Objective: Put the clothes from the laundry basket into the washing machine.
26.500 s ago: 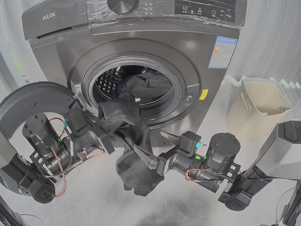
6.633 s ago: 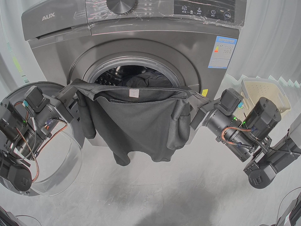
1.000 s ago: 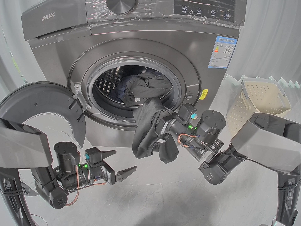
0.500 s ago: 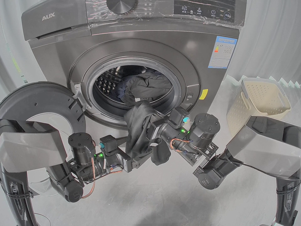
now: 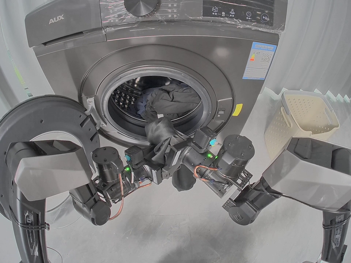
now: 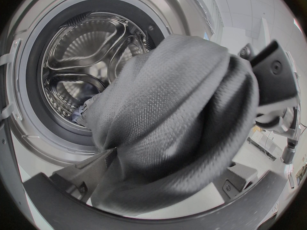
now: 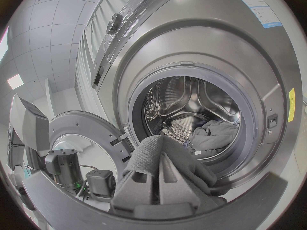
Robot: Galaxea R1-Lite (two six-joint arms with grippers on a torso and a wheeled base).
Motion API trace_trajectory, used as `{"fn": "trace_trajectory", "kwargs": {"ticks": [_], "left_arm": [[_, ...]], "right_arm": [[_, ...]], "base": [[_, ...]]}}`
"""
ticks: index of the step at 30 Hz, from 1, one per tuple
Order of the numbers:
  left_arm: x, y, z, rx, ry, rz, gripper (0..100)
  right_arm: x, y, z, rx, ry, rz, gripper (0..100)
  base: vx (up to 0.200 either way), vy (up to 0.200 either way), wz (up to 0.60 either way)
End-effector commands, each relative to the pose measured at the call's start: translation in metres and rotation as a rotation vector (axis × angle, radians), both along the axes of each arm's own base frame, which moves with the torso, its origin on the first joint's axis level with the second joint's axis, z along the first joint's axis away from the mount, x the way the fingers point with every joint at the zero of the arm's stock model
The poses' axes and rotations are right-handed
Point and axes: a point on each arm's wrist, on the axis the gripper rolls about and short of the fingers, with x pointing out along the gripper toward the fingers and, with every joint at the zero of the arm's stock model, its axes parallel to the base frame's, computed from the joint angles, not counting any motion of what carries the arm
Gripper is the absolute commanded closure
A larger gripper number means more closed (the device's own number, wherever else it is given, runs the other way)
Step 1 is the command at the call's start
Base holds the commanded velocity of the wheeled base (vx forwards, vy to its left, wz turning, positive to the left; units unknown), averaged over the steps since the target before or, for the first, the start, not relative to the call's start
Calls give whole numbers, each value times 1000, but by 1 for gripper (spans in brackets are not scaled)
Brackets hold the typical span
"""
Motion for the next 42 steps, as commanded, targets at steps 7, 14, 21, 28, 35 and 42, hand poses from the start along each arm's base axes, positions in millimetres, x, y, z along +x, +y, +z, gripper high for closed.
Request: {"fn": "trace_trajectory", "kwargs": {"ticks": [7, 14, 21, 28, 35, 42], "left_arm": [[7, -1, -7, -11, 13, 39, 100], [13, 4, -14, -5, 24, 64, 100], [22, 11, 0, -41, -18, 123, 100], [11, 18, 27, -67, -61, 144, 100], [-15, 23, 56, -88, -93, 125, 100], [-36, 26, 72, -117, -96, 101, 100]], "right_arm": [[-12, 3, 0, 0, 18, 18, 100], [-13, 1, 4, 8, 15, 19, 100], [-25, -15, 16, 12, 23, 15, 100], [-24, -30, 7, -15, 64, -13, 100], [-15, -38, -23, -71, 134, -44, 100], [-17, -32, -25, -75, 133, -27, 100]], "base": [[0, 0, 0], [0, 0, 0], [0, 0, 0], [0, 0, 0], [0, 0, 0], [0, 0, 0]]}}
